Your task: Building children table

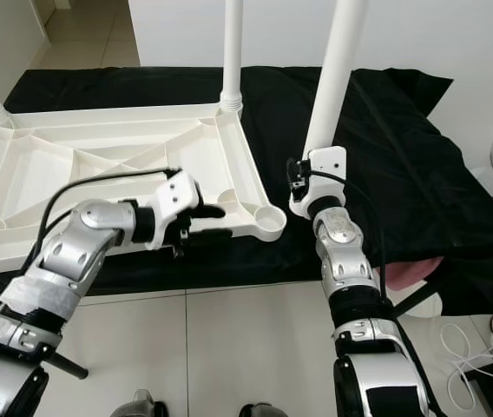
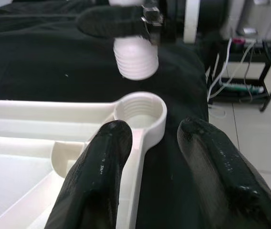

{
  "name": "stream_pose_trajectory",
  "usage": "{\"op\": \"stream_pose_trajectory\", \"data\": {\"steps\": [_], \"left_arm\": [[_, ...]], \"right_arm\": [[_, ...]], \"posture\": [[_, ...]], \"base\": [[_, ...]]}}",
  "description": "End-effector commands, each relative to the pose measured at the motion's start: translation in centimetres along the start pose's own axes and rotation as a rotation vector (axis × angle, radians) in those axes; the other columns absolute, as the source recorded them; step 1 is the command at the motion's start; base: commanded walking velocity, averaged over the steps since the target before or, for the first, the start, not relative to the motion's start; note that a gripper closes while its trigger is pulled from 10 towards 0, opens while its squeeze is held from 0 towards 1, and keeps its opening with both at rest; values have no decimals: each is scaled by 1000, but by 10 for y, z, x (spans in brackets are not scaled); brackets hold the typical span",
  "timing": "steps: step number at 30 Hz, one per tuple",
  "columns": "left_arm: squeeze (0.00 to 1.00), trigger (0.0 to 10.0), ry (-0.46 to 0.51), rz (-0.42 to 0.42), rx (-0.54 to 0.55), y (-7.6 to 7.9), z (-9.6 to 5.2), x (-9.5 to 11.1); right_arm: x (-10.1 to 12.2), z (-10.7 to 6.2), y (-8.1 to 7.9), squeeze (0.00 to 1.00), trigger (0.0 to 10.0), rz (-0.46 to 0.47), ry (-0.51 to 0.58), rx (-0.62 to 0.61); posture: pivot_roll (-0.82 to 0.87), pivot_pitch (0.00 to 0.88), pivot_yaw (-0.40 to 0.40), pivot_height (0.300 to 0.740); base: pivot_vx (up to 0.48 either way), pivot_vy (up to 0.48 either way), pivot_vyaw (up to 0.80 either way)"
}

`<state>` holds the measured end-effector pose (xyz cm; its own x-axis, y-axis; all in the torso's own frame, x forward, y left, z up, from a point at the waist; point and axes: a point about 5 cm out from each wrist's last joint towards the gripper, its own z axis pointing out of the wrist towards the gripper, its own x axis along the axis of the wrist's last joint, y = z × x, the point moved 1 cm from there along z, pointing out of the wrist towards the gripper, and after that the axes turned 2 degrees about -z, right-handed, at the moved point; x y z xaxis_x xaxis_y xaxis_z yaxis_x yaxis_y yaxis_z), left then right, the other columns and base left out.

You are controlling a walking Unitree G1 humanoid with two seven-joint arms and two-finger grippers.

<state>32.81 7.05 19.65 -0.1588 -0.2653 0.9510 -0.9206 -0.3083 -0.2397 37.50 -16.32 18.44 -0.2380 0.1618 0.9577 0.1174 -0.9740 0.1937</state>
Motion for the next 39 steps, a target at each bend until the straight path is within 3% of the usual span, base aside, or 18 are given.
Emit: {"op": "stream_pose_trajectory", "data": {"steps": [1, 6, 10, 11, 14, 15, 18, 33, 39], "left_arm": [[0, 10000, 29, -18, 101, -4, -2, 3], [0, 10000, 104, -6, 213, 3, -2, 5], [0, 10000, 118, -7, 243, 5, -2, 5], [0, 10000, 134, -64, 266, 9, 2, 2], [0, 10000, 139, -98, 291, 13, 4, 0], [0, 10000, 137, -164, 296, 17, 6, -3], [0, 10000, 111, -191, 331, 24, 9, -8], [0, 10000, 69, -244, 305, 42, 1, -23], [0, 10000, 62, -201, 322, 42, -1, -20]], "right_arm": [[4, 1, -7, 0, 10000, 11, 31, 29], [5, 0, -15, 0, 10000, 52, 54, 55], [5, 0, -17, 0, 10000, 64, 63, 60], [6, -1, -21, 0, 10000, 77, 72, 77], [6, -1, -25, 0, 10000, 78, 75, 86], [5, -2, -28, 0, 10000, 81, 75, 97], [3, -5, -34, 0, 10000, 93, 73, 108], [-17, -21, -35, 0, 10000, 127, 22, 115], [-24, -24, -35, 0, 10000, 171, 9, 157]], "posture": [[30, 28, -59, 740], [40, 42, -66, 740], [42, 42, -66, 740], [41, 44, -70, 740], [44, 44, -74, 740], [46, 44, -74, 740], [58, 46, -81, 740], [55, 62, -85, 740], [61, 64, -85, 740]], "base": [[0, 0, 0], [0, 0, 0], [0, 0, 0], [0, 0, 0], [0, 0, 0], [0, 0, 0], [0, 0, 0], [0, 0, 0], [0, 0, 0]]}}
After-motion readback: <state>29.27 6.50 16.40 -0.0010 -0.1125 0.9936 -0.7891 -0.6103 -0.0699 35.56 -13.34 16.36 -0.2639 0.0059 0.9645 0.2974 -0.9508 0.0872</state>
